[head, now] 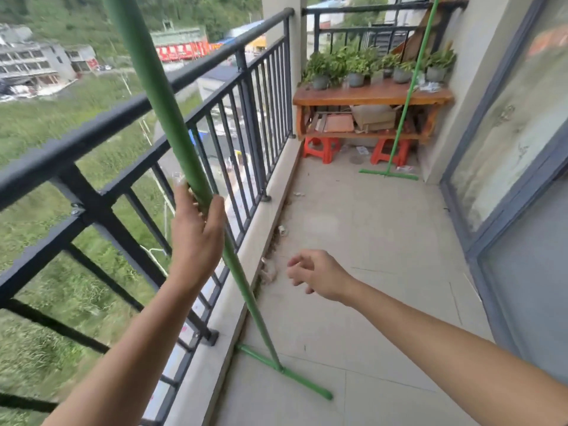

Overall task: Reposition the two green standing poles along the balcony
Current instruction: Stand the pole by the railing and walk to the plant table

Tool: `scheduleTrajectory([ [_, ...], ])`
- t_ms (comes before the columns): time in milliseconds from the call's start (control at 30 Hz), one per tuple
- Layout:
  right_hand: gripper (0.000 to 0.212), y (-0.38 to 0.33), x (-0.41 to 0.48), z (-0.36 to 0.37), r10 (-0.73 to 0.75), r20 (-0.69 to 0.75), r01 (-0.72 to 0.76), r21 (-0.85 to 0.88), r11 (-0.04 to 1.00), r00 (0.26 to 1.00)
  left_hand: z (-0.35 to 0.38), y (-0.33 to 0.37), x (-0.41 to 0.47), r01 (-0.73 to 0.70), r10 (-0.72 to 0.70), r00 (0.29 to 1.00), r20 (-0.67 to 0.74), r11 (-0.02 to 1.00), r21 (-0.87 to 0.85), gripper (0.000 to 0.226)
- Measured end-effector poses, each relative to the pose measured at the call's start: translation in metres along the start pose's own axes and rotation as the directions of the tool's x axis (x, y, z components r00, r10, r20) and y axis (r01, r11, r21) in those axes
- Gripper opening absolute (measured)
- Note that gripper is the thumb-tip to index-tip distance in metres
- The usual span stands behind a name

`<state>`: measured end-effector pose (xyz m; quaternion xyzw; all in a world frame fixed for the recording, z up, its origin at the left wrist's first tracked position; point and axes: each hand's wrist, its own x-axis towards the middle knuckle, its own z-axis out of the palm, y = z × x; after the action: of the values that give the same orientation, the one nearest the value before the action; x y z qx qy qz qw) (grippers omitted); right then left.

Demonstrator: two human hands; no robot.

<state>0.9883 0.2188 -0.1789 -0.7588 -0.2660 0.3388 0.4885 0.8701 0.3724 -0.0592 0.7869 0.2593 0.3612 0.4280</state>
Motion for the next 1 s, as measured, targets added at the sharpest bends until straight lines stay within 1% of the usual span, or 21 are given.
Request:
scheduleTrajectory([
  [100,0.002,0.049,-0.037,-0.06,0.094,-0.088,-0.09,0.044,0.995,0.992,0.024,-0.031,-0.038,0.148,-0.146,0.988,-0.041,0.987,0.056,0.058],
  [133,0.006,0.067,-0.051,-0.082,0.14,-0.122,-0.133,0.06,0.989,0.983,0.033,-0.043,-0.054,0.208,-0.205,0.978,-0.048,0.975,0.073,0.062],
  [167,0.01,0.086,-0.066,-0.105,0.182,-0.157,-0.171,0.082,0.982,0.971,0.044,-0.054,-0.07,0.273,-0.272,0.962,-0.026,0.958,0.086,0.061],
  [200,0.012,0.105,-0.08,-0.126,0.224,-0.191,-0.208,0.1,0.973,0.956,0.056,-0.065,-0.088,0.35,-0.354,0.935,0.032,0.932,0.091,0.057],
  [233,0.013,0.123,-0.095,-0.146,0.266,-0.223,-0.244,0.122,0.962,0.938,0.069,-0.075,-0.106,0.434,-0.442,0.89,0.111,0.897,0.088,0.051],
  [267,0.013,0.142,-0.109,-0.166,0.303,-0.251,-0.273,0.146,0.951,0.919,0.084,-0.081,-0.123,0.515,-0.523,0.828,0.201,0.852,0.092,0.043],
  [333,0.012,0.176,-0.136,-0.201,0.365,-0.304,-0.316,0.199,0.928,0.88,0.115,-0.084,-0.153,0.625,-0.622,0.697,0.356,0.771,0.124,0.031],
  [400,0.01,0.205,-0.16,-0.23,0.43,-0.349,-0.36,0.248,0.899,0.833,0.147,-0.08,-0.171,0.68,-0.667,0.605,0.435,0.717,0.155,0.025],
  [467,0.011,0.226,-0.182,-0.253,0.481,-0.379,-0.381,0.31,0.871,0.791,0.176,-0.07,-0.175,0.713,-0.689,0.557,0.464,0.683,0.159,0.021],
  [600,0.007,0.251,-0.202,-0.29,0.541,-0.446,-0.368,0.418,0.83,0.713,0.233,-0.052,-0.154,0.722,-0.687,0.519,0.508,0.671,0.169,0.016],
  [700,0.006,0.264,-0.192,-0.321,0.569,-0.491,-0.337,0.483,0.808,0.66,0.274,-0.046,-0.121,0.711,-0.677,0.521,0.519,0.681,0.175,0.016],
  [800,0.007,0.272,-0.166,-0.355,0.595,-0.511,-0.313,0.534,0.785,0.621,0.322,-0.044,-0.082,0.692,-0.66,0.524,0.539,0.698,0.183,0.018],
  [933,0.007,0.272,-0.119,-0.411,0.612,-0.534,-0.272,0.581,0.767,0.583,0.401,-0.036,-0.021,0.679,-0.618,0.521,0.588,0.718,0.153,0.022],
  [1000,0.008,0.267,-0.094,-0.443,0.632,-0.554,-0.263,0.602,0.754,0.542,0.441,-0.026,0.015,0.661,-0.59,0.515,0.621,0.735,0.151,0.023],
])
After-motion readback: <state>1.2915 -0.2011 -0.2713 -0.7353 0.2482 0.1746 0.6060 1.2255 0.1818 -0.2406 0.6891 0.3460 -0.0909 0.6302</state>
